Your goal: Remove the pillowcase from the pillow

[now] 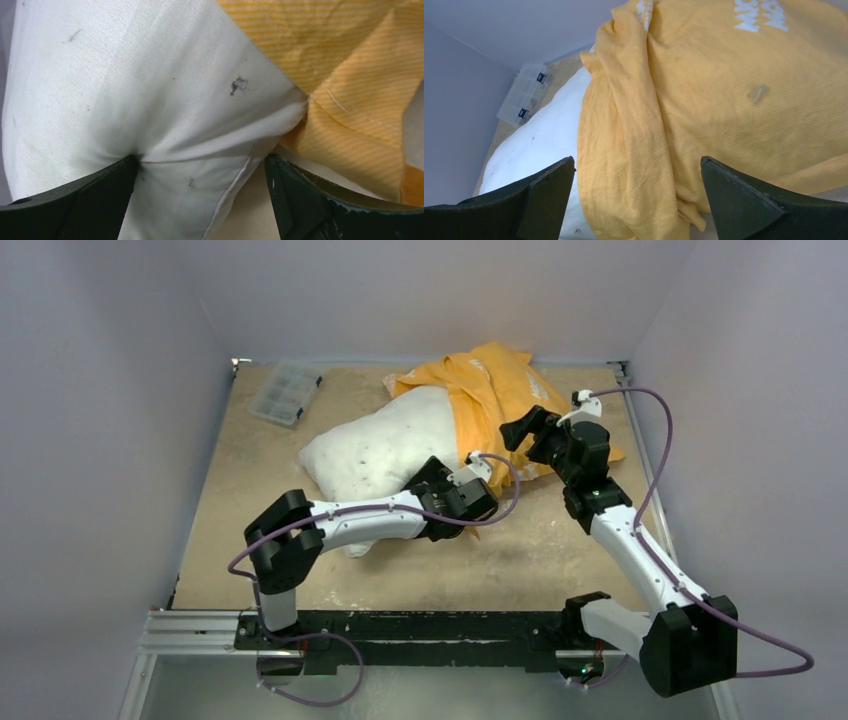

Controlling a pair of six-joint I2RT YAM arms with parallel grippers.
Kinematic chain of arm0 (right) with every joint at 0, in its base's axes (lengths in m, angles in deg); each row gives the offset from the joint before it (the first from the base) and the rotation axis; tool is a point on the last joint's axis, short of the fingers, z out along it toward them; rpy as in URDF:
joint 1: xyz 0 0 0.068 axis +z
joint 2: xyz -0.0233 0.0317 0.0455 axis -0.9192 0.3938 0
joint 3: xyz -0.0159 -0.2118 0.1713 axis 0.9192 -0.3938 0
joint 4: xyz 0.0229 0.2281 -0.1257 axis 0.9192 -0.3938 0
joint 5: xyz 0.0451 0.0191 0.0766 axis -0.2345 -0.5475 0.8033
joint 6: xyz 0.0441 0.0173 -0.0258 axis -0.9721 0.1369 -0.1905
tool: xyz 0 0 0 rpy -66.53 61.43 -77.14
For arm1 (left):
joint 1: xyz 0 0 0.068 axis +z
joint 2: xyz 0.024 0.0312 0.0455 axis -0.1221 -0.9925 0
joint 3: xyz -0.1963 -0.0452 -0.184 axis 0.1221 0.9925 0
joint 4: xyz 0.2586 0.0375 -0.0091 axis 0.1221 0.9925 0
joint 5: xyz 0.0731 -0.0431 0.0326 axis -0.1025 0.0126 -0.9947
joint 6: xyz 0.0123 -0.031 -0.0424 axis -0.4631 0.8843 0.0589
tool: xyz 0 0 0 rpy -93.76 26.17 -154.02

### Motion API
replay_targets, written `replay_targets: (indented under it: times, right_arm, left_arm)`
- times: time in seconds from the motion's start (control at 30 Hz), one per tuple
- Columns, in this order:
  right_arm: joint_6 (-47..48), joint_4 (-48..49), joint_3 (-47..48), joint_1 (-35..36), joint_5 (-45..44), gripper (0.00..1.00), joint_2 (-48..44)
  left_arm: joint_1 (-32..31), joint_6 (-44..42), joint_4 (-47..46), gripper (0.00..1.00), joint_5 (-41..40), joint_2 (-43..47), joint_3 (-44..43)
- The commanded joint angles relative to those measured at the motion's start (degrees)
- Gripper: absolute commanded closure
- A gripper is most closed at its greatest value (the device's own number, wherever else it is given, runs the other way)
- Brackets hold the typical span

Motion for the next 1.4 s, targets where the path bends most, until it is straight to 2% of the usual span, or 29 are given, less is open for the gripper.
replay_targets:
  times: [0.0,0.07,0.1,0.13,0.23,0.3,0.33,0.67,0.8,0.93,1.03,1.07,1.2,1.37]
  right_arm:
    - [-2.1,4.06,-2.14,1.07,4.13,0.01,0.49]
    - [-2.89,4.82,-3.06,1.5,4.96,0.01,0.66]
    - [-3.24,5.05,-3.41,1.66,5.25,0.01,0.75]
    - [-3.49,5.09,-3.65,1.78,5.47,0.01,0.89]
    - [-4.07,5.07,-4.11,2.55,6.13,0.01,1.45]
    - [-4.32,4.97,-4.5,3.33,6.93,0.01,1.77]
    - [-4.57,4.88,-4.83,3.79,7.58,0.01,2.01]
    - [-7.5,5.56,-10.58,7.23,7.26,0.01,3.38]
    - [-7.88,9.28,-11.22,7.44,7.53,0.01,5.36]
    - [-7.72,13.39,-9.56,7.68,9.75,0.07,7.91]
    - [-6.53,14.29,-7.62,7.61,10.26,0.22,10.77]
    - [-6.08,13.82,-6.93,7.63,10.04,0.33,11.47]
    - [-6.23,8.72,-4.49,7.52,6.59,1.0,11.67]
    - [-6.19,2.91,-0.97,4.64,-2.24,1.0,8.3]
  left_arm:
    - [2.8,0.05,-1.39,0.05,-4.44,-1.99,-0.14]
    - [4.04,0.27,-1.8,0.14,-4.23,-1.96,0.13]
    - [4.72,0.3,-2.01,0.22,-3.63,-1.68,0.17]
    - [5.27,0.28,-2.12,0.32,-2.96,-1.15,0.11]
    - [6.09,-0.13,-2.98,0.75,-1.55,1.26,-0.28]
    - [6.51,-0.53,-3.26,0.97,0.04,2.63,-1.14]
    - [6.66,-0.64,-3.12,1.0,0.68,3.1,-1.67]
    - [8.13,0.05,-3.01,1.0,7.68,8.98,-4.19]
    - [8.2,0.43,-3.06,1.0,9.43,11.91,-4.1]
    - [8.63,1.11,-3.24,1.0,10.46,14.34,-2.63]
    - [9.23,1.62,-2.95,1.0,10.78,15.59,-1.4]
    - [9.71,1.78,-2.72,1.0,10.87,16.09,-0.97]
    - [12.05,2.16,-1.81,1.0,10.83,18.9,1.01]
    - [17.01,2.95,1.21,1.0,10.84,23.73,2.75]
